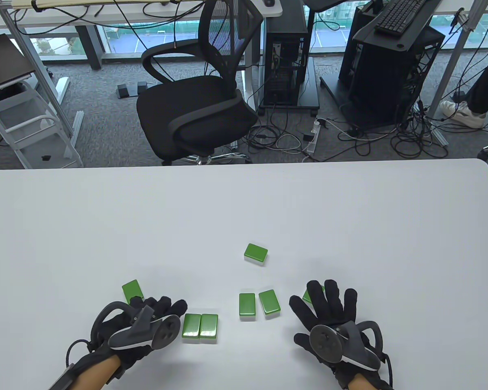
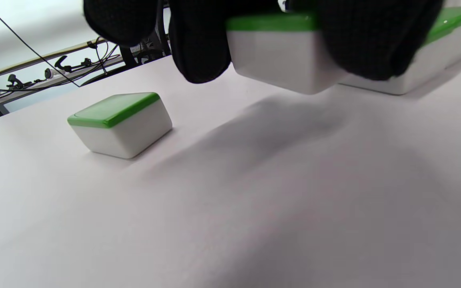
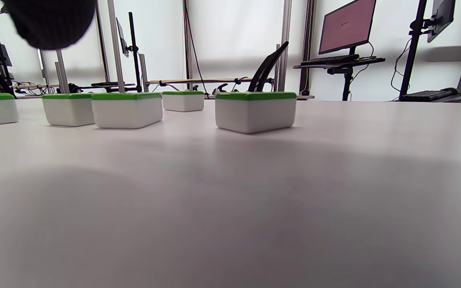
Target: Flip mahjong tiles upright in a row
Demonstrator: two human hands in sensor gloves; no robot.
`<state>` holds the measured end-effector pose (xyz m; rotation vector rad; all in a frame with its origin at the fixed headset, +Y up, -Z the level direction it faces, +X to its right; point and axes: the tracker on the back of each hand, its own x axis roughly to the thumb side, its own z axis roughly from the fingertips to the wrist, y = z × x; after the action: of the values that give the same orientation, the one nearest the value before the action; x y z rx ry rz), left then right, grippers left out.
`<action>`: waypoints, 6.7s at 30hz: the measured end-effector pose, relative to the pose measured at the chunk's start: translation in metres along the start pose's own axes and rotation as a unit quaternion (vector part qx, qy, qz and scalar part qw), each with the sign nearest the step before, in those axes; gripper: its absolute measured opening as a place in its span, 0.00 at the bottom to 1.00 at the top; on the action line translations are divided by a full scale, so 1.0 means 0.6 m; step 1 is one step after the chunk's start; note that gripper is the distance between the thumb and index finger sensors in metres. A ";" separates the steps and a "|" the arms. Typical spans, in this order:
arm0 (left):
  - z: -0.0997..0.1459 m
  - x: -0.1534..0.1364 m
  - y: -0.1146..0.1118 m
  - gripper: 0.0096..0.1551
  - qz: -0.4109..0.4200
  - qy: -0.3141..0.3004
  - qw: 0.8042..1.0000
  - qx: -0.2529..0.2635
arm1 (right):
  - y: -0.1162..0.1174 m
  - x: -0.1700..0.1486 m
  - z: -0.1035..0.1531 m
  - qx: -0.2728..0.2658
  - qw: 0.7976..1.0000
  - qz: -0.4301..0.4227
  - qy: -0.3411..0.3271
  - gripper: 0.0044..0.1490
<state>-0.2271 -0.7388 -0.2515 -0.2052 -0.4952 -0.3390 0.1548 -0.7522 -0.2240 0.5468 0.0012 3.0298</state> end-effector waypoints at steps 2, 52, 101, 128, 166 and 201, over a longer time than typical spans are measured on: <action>-0.001 0.003 -0.006 0.50 -0.001 -0.003 1.000 0.000 | 0.001 0.001 0.000 -0.001 1.000 -0.002 0.000 0.53; -0.058 -0.154 -0.070 0.54 0.113 0.203 0.970 -0.078 | 0.007 -0.004 -0.002 0.016 1.000 -0.004 0.007 0.53; -0.022 -0.027 -0.046 0.57 0.073 0.000 0.997 -0.013 | 0.006 -0.003 -0.002 0.022 1.000 0.000 0.009 0.53; 0.056 -0.068 0.002 0.58 0.108 0.061 0.986 0.114 | 0.005 -0.002 -0.001 0.022 1.000 0.003 0.011 0.53; 0.116 -0.145 -0.029 0.58 0.229 0.116 0.938 0.233 | -0.017 0.080 -0.091 0.137 0.990 0.037 -0.019 0.55; 0.109 -0.138 -0.038 0.56 0.237 0.082 0.946 0.206 | 0.025 0.270 -0.162 0.111 0.974 0.035 -0.195 0.54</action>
<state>-0.3321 -0.7196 -0.2338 0.1124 -0.3277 0.2209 -0.0314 -0.7564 -0.2586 1.1734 0.3090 2.9478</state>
